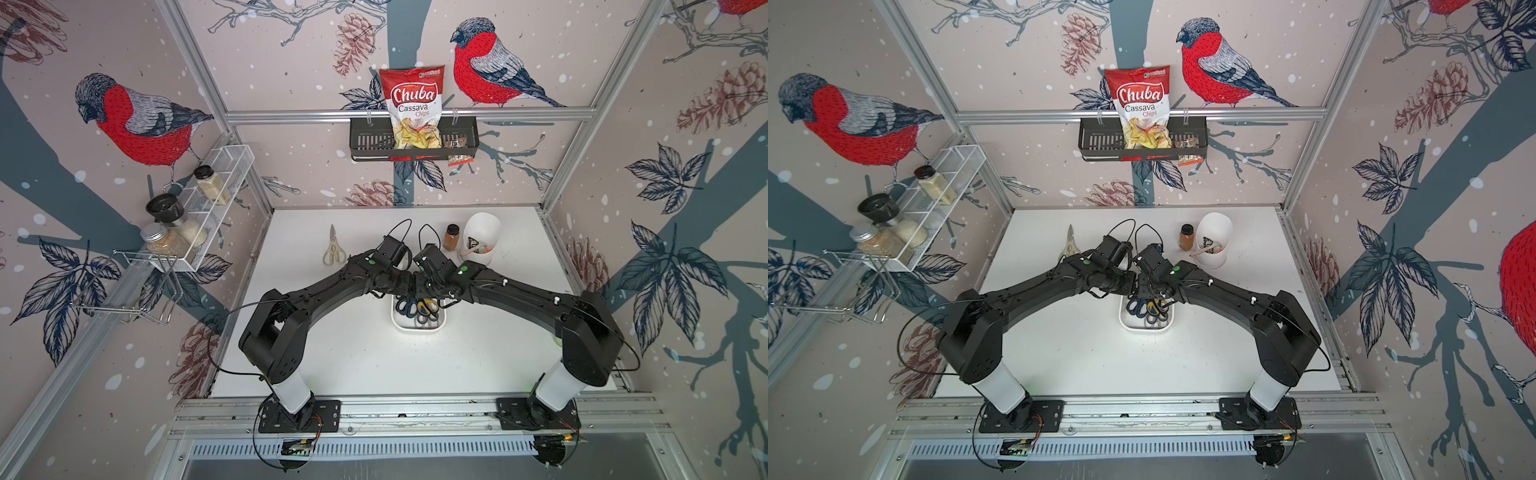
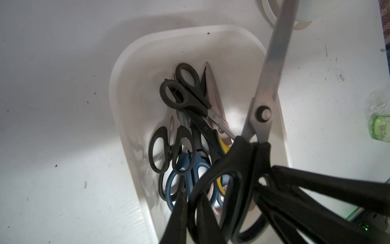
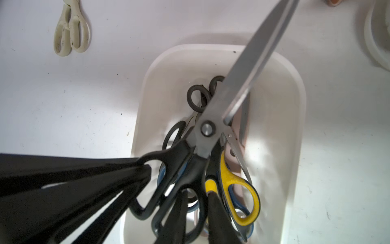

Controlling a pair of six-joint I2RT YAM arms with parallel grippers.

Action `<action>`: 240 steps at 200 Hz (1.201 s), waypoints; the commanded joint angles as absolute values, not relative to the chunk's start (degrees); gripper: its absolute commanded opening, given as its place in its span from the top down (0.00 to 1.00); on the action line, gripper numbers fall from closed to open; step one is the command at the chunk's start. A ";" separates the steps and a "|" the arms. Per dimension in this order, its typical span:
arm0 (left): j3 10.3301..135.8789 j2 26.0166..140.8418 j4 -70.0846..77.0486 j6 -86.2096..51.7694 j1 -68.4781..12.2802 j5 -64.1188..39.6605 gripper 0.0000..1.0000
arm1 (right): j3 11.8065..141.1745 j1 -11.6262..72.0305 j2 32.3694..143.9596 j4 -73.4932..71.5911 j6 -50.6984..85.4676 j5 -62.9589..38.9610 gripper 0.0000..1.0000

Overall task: Take the scissors out of the storage box
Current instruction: Pick up the scissors from the storage box, then place the scissors at the center of the board.

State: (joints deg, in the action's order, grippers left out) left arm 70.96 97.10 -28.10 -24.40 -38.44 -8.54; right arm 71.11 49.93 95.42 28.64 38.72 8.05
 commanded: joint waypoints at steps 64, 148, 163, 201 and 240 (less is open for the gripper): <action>71.90 96.06 -28.33 -26.26 -32.01 -11.69 1.00 | 66.80 45.53 88.14 22.26 39.99 7.52 0.58; 73.91 99.03 -24.75 -25.99 -16.89 -3.91 1.00 | 64.16 42.54 85.83 22.15 39.84 5.76 0.58; 75.67 101.74 -24.71 -27.00 -16.53 -1.17 1.00 | 64.33 42.61 86.04 22.32 39.90 5.56 0.57; 80.26 109.02 -24.29 -30.43 -16.45 1.37 0.98 | 64.34 42.54 85.98 23.04 39.85 5.93 0.57; 86.91 116.46 -26.07 -30.55 -16.31 2.49 0.97 | 64.25 42.19 86.04 23.72 39.73 5.90 0.57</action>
State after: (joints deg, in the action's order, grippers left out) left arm 83.09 113.12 -25.78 -29.95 -16.51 0.58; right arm 64.25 42.33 86.00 23.27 39.38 5.72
